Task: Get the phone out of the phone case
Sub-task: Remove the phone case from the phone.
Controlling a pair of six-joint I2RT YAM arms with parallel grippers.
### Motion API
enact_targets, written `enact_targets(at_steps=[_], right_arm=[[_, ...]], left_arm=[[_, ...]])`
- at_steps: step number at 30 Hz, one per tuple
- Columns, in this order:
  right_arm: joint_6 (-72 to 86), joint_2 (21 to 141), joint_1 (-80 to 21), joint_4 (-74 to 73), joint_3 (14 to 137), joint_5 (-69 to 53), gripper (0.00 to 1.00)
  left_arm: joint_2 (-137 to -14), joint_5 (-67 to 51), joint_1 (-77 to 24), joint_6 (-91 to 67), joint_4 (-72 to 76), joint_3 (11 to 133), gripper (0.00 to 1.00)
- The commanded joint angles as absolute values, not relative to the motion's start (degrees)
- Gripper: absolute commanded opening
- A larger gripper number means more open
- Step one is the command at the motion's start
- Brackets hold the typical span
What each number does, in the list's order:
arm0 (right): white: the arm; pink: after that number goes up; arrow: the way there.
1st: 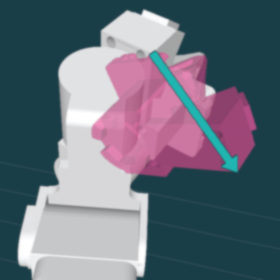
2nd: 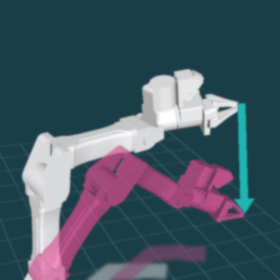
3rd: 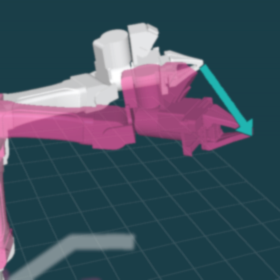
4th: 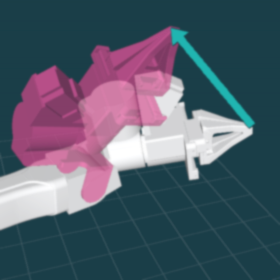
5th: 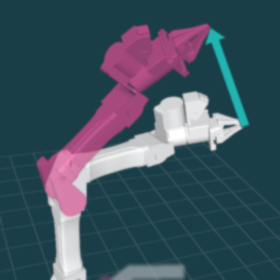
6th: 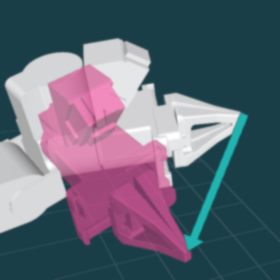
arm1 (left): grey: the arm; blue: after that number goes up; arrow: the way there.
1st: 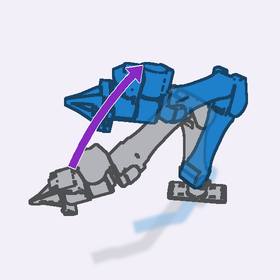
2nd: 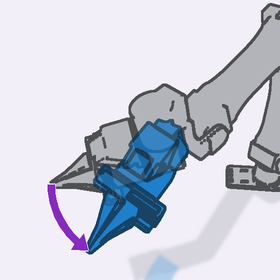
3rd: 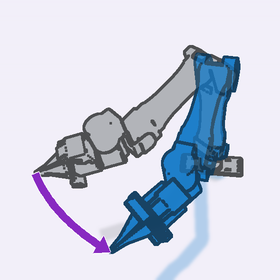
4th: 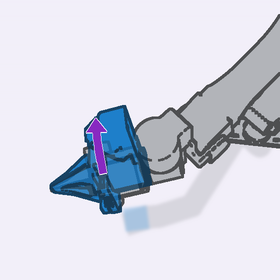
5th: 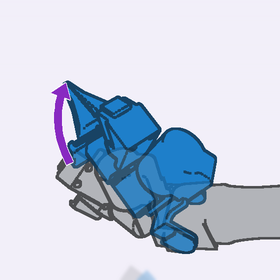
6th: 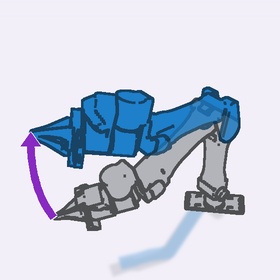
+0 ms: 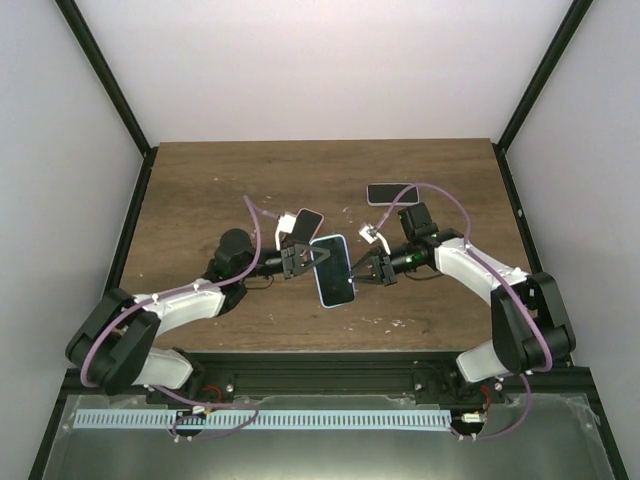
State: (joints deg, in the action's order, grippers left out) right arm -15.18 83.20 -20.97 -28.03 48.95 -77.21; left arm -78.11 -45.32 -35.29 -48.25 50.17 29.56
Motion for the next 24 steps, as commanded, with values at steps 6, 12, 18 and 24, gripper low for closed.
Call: enact_targets(at_steps=[6, 12, 18, 24], right_arm=[[-12.88, 81.82, -22.14, -20.93, 48.86, -80.63, 0.01], [-6.88, 78.82, -20.19, -20.76, 45.86, -67.66, 0.01], [4.59, 74.79, -20.14, -21.28, 43.79, -52.72, 0.01], [15.22, 76.84, -20.17, -30.11, 47.6, -33.91, 0.01]], left_arm=[[-82.9, -36.84, -37.01, -41.78, 29.96, 39.7, 0.29], [-77.35, -22.2, -36.73, -36.15, 16.9, 41.44, 0.58], [-69.75, -1.91, -42.15, -31.91, 4.91, 39.95, 0.63], [-69.02, 18.06, -56.86, -28.26, -2.25, 42.83, 0.61]])
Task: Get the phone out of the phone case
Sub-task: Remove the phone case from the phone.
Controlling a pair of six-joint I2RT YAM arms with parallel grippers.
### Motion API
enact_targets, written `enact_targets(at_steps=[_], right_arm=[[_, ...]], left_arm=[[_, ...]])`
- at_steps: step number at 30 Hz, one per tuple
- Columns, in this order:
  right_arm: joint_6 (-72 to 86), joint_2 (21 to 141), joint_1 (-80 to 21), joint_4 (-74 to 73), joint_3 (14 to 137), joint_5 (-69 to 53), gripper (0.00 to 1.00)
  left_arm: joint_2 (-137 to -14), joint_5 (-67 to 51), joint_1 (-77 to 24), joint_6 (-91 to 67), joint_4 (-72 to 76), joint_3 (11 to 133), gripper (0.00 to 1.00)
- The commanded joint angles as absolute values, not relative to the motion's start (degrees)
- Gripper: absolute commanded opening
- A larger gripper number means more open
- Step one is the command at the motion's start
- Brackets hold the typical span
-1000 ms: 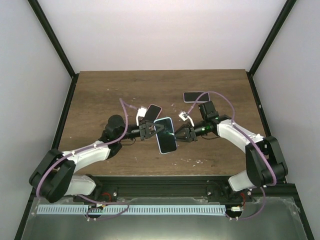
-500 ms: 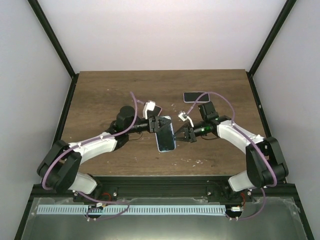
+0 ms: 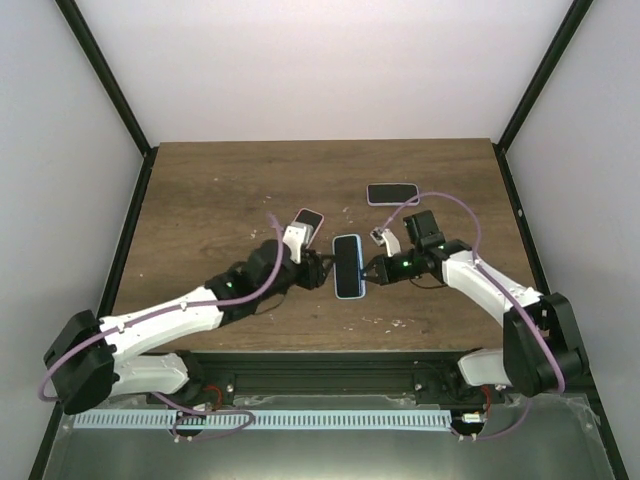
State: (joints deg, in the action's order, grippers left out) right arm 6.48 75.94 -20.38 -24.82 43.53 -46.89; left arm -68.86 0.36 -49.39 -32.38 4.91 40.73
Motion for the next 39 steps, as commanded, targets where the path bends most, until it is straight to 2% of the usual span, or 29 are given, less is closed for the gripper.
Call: enact_targets(at_steps=[1, 6, 12, 17, 24, 33, 39], right_arm=[[16.09, 77.65, -20.17, -30.86, 48.19, -32.36, 0.01], [18.19, 80.29, -20.14, -32.38, 48.49, -30.84, 0.01], [19.42, 82.84, -20.17, -33.57, 49.46, -30.65, 0.01], [19.31, 86.62, -19.66, -38.76, 51.93, -26.44, 0.01], [18.97, 93.08, -18.25, -40.58, 53.58, -30.59, 0.01], [18.65, 94.04, -18.11, -40.85, 54.62, -32.79, 0.01], [18.3, 93.61, -18.16, -40.87, 54.33, -34.21, 0.01]], left_arm=[[-69.8, 20.44, -59.28, -27.69, -2.05, 43.08, 0.61], [-77.53, 27.32, -67.51, -24.48, -1.28, 46.32, 0.61], [-88.9, 31.24, -72.73, -22.41, -1.05, 51.64, 0.6], [-94.81, 30.01, -73.21, -22.14, 1.34, 53.66, 0.56], [-99.39, 30.45, -73.17, -21.93, 1.39, 55.71, 0.55], [-103.0, 28.77, -73.3, -18.33, 1.84, 57.9, 0.59], [-105.94, 31.85, -73.25, -17.93, -1.15, 60.67, 0.56]])
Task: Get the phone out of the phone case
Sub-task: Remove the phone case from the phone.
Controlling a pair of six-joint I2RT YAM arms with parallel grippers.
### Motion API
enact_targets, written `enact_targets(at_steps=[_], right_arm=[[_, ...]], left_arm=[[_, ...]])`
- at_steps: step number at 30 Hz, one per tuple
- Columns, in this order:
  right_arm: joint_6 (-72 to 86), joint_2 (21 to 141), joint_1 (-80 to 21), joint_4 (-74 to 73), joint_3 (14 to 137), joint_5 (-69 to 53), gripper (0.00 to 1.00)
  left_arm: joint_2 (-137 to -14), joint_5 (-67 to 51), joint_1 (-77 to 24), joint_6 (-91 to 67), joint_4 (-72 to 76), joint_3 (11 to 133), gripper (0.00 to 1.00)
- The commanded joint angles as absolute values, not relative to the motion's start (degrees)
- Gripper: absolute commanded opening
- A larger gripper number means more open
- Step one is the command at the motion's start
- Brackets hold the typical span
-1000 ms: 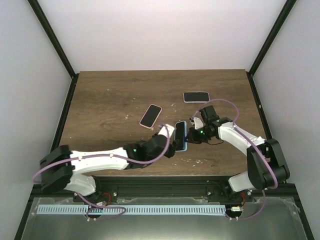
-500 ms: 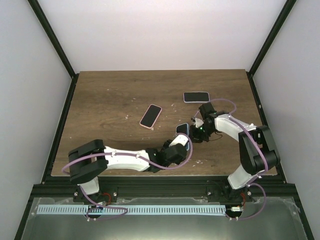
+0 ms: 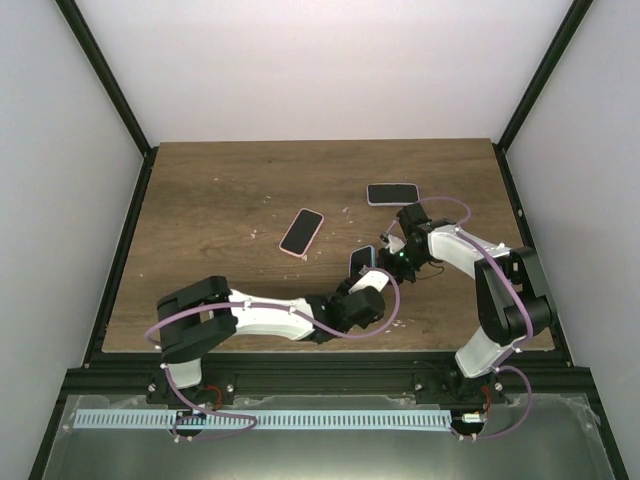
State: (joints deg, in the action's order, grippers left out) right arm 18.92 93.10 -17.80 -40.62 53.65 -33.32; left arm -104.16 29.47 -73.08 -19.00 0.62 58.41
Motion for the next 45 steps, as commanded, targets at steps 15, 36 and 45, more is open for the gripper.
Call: enact_targets(at_steps=[15, 36, 45], right_arm=[[17.56, 93.18, -17.98, -40.76, 53.88, -35.44, 0.01], [16.25, 94.12, -17.58, -40.78, 53.26, -37.73, 0.01], [15.99, 94.66, -17.58, -40.78, 53.26, -38.64, 0.01]], left_arm=[[-106.19, 36.78, -73.3, -19.23, -5.3, 60.42, 0.53], [-107.48, 46.09, -73.33, -19.72, -9.25, 59.99, 0.51], [-106.78, 46.08, -73.36, -20.04, -7.86, 57.67, 0.57]])
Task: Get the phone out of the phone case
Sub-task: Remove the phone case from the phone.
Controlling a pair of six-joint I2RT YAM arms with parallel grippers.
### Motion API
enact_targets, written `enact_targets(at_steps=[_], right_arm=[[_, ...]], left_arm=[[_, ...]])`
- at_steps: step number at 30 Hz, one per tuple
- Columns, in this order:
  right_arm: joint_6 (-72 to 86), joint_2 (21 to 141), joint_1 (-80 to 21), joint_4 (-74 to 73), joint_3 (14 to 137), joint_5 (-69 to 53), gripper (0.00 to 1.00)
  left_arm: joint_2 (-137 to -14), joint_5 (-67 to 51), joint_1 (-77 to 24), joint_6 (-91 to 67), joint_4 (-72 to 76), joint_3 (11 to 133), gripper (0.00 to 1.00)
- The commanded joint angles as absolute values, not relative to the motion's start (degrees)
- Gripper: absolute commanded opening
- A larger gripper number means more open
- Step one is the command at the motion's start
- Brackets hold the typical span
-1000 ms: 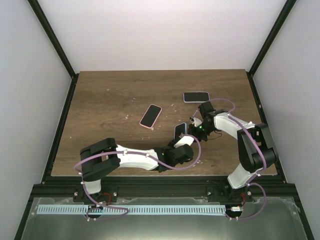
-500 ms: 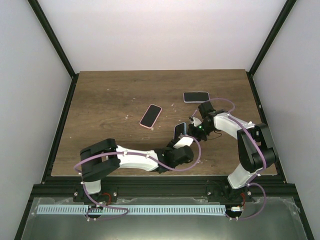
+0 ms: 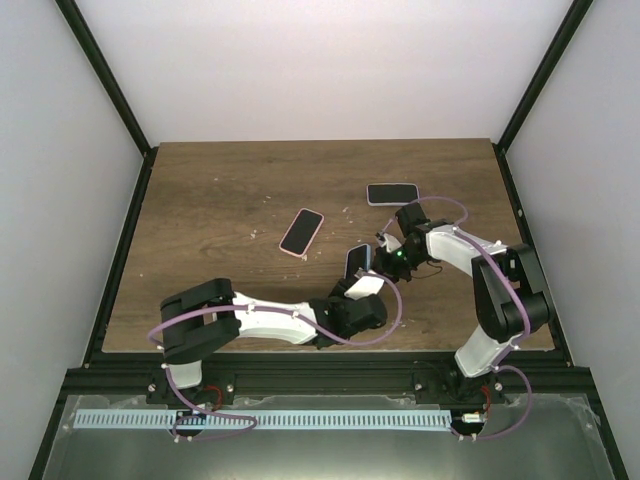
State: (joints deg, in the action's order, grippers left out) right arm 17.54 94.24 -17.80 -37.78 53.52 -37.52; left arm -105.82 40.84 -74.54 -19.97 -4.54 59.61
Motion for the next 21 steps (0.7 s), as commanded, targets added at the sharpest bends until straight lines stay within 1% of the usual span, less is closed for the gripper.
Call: enact_targets(at_steps=[1, 3, 6, 12, 16, 21], right_arm=[[16.04, 94.57, -17.62, -40.77, 53.18, -38.59, 0.01], [16.12, 94.36, -17.53, -40.85, 53.13, -37.76, 0.01], [15.57, 93.83, -17.5, -41.03, 53.01, -37.75, 0.01], [15.44, 94.24, -17.54, -40.78, 52.98, -39.32, 0.01], [15.57, 94.28, -17.49, -40.77, 53.13, -40.03, 0.01], [15.62, 94.19, -17.49, -40.78, 53.13, -40.16, 0.01]], left_arm=[[-106.74, 46.55, -73.31, -20.2, -7.96, 57.51, 0.56], [-105.41, 49.58, -73.27, -22.48, -7.93, 56.47, 0.54], [-101.06, 48.57, -72.73, -20.48, -1.53, 50.97, 0.53], [-101.18, 46.15, -71.81, -18.35, -1.62, 51.72, 0.5], [-102.53, 44.03, -72.08, -16.41, -0.13, 52.33, 0.53], [-100.02, 39.71, -73.15, -13.47, 5.49, 50.56, 0.6]])
